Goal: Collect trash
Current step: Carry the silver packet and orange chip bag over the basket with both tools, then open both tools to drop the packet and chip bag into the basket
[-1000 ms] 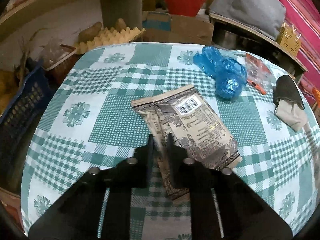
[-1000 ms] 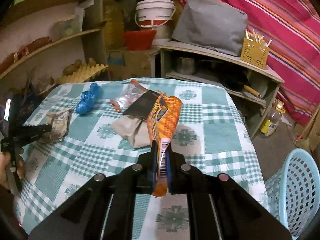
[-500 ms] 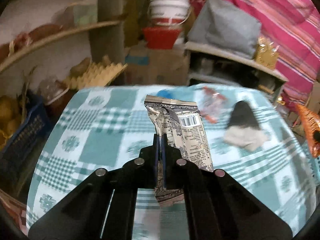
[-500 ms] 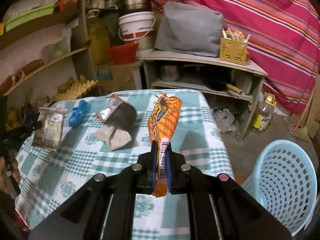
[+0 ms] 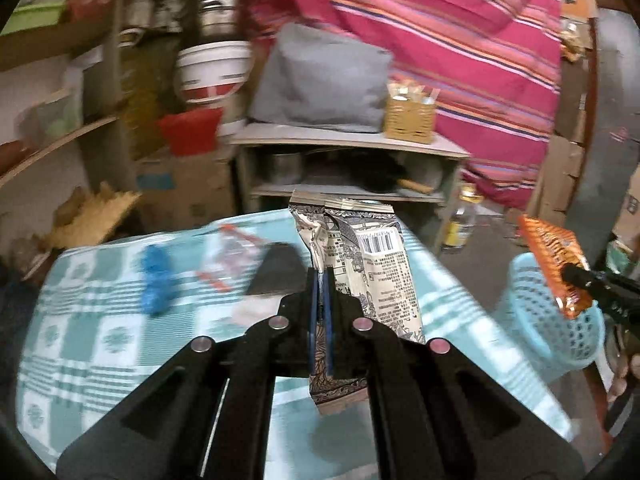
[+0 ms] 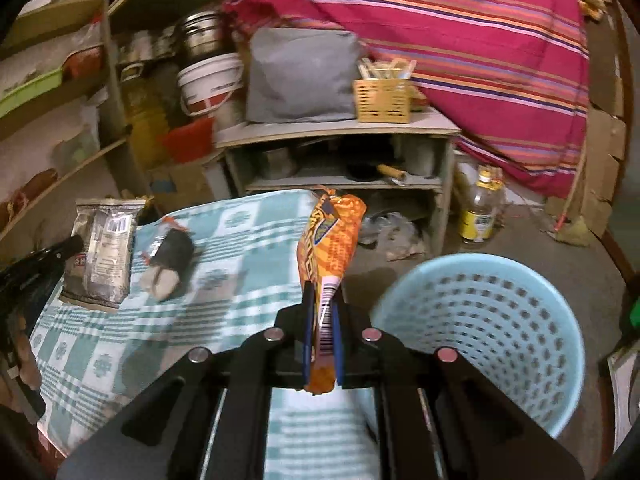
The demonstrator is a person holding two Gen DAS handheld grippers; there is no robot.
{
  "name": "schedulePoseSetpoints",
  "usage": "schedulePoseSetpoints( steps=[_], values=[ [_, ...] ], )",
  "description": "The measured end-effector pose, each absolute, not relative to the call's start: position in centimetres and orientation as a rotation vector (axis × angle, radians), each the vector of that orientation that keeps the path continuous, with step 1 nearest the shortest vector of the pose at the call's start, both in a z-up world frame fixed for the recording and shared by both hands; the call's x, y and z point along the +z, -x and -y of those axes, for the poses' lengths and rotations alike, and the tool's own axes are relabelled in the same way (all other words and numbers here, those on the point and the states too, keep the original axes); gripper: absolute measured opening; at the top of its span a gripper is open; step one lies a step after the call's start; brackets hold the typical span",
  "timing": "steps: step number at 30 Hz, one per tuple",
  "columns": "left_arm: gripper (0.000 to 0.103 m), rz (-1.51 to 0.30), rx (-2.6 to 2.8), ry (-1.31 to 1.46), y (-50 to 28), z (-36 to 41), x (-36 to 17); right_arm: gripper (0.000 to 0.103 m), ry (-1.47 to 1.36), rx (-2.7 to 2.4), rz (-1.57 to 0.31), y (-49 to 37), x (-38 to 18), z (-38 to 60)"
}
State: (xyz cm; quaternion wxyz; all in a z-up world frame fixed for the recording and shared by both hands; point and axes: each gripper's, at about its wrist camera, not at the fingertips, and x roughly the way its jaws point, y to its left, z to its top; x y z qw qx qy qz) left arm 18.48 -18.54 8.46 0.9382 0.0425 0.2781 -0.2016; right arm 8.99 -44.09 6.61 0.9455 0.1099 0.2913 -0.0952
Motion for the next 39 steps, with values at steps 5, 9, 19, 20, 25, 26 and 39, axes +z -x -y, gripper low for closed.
schedulePoseSetpoints(
  steps=[5, 9, 19, 20, 25, 26, 39],
  values=[
    [0.001, -0.575, -0.51, -0.1, -17.2, 25.0, 7.8, 0.008, -0.25, -0.251, -0.583, -6.4, 6.6, 48.1],
    [0.001, -0.582, -0.572, -0.125, -16.0, 29.5, 7.0, 0.008, -0.268, -0.294, -0.585, -5.1, 6.3, 50.6],
    [0.001, -0.623, -0.7, -0.19, -13.8, 39.6, 3.9, 0.008, -0.291, -0.379, -0.609, -2.3, 5.0, 55.7],
    [0.001, -0.625, -0.708, -0.192, -13.6, 40.3, 3.7, 0.008, -0.295, -0.382, -0.609, -2.1, 4.9, 56.0],
    [0.001, -0.636, -0.744, -0.208, -12.9, 43.2, 2.5, 0.008, -0.315, -0.394, -0.617, -1.5, 4.4, 57.6],
    [0.001, -0.638, -0.752, -0.211, -12.7, 43.7, 2.2, 0.008, -0.319, -0.395, -0.618, -1.5, 4.3, 57.8],
    [0.044, -0.643, -0.71, -0.187, -12.9, 43.9, 2.0, 0.008, -0.336, -0.406, -0.625, -1.0, 4.0, 58.5]
  ],
)
